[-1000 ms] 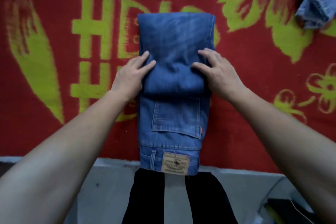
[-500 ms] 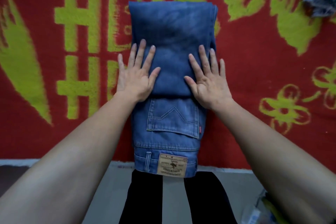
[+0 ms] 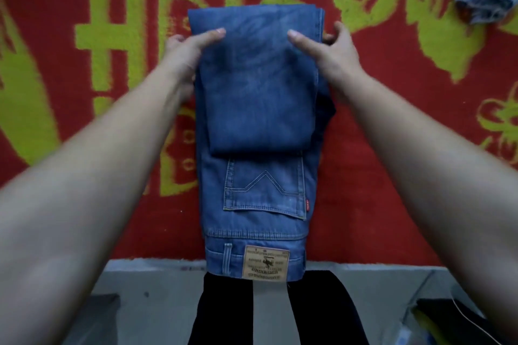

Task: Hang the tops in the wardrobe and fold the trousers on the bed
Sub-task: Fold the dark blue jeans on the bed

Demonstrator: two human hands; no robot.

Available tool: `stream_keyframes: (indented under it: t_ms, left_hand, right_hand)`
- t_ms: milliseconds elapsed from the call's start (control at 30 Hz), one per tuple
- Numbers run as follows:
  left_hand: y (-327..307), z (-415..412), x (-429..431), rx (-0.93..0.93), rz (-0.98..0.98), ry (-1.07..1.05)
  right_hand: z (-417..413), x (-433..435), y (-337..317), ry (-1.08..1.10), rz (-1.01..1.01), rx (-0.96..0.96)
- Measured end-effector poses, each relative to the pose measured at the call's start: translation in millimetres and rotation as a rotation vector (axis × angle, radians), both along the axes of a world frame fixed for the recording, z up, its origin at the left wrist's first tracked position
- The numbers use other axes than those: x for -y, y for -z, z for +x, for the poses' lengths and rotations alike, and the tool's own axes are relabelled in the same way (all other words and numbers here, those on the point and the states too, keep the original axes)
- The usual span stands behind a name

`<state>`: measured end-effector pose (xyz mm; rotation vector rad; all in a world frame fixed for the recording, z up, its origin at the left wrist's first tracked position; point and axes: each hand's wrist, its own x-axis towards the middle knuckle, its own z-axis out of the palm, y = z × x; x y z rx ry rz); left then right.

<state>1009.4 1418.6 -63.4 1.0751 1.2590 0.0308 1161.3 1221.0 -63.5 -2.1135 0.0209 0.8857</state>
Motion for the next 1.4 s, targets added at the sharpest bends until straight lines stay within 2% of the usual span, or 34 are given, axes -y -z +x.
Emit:
stream_keyframes:
  t_ms: [67, 133, 200, 267, 367, 467, 633, 733, 800, 967, 1067, 1200, 1267, 1367, 1400]
  left_hand:
    - [-6.4, 10.4, -9.6, 0.014, -0.107, 0.096]
    - [-12.1, 10.7, -14.8, 0.053, -0.18, 0.183]
    - [-19.4, 6.8, -18.8, 0.104, -0.223, 0.251]
    - [-30.0, 5.3, -20.0, 0.106, -0.157, 0.308]
    - [-53.0, 17.2, -22.8, 0.109, -0.021, 0.292]
    - [-92.1, 41.4, -33.5, 0.209, 0.076, 0.267]
    - [-145.8, 51.3, -41.3, 0.293, 0.314, 0.339]
    - [-154.8, 24.7, -27.2, 0.274, 0.48, 0.415]
    - [-155.3, -3.9, -9.2, 0.265, 0.605, 0.493]
    - [-118.0, -108.3, 51.0, 0.137, 1.147, 0.786]
    - [-74.1, -171.3, 86.9, 0.069, 1.209, 0.977]
    - [-34.8, -215.2, 126.9, -0.159, 1.084, 1.242]
    - [-36.1, -213.2, 139.3, -0.175, 1.122, 1.167]
    - [-41.6, -197.9, 151.9, -0.135, 1.318, 0.981]
    - [-41.8, -191.0, 154.9, -0.134, 1.353, 0.957]
  right_hand:
    - [18.7, -9.4, -2.5, -0.026, 0.106, -0.165]
    - [29.3, -11.8, -12.0, -0.119, 0.121, -0.297]
    - [35.6, -8.1, -24.0, -0.226, 0.108, -0.355]
    - [41.2, -5.4, -34.1, -0.289, 0.1, -0.34]
    - [49.0, -11.4, -58.2, -0.305, 0.132, -0.168]
    - [62.1, -26.2, -94.0, -0.229, 0.243, 0.077]
    - [73.8, -23.7, -140.6, -0.238, 0.175, 0.355]
    - [55.6, 3.0, -153.5, -0.359, 0.032, 0.513]
    - [24.5, 29.3, -159.0, -0.431, 0.012, 0.626]
    - [-75.5, 102.8, -122.5, -0.605, 0.073, 0.934]
    - [-131.3, 139.8, -72.8, -0.769, 0.068, 0.959]
    - [-177.5, 168.9, -29.7, -1.063, -0.152, 0.7]
    - [-188.2, 173.9, -34.6, -1.02, -0.176, 0.685]
    - [-200.6, 166.1, -50.0, -0.75, -0.111, 0.874]
    - [-202.3, 159.4, -53.1, -0.734, -0.133, 0.927]
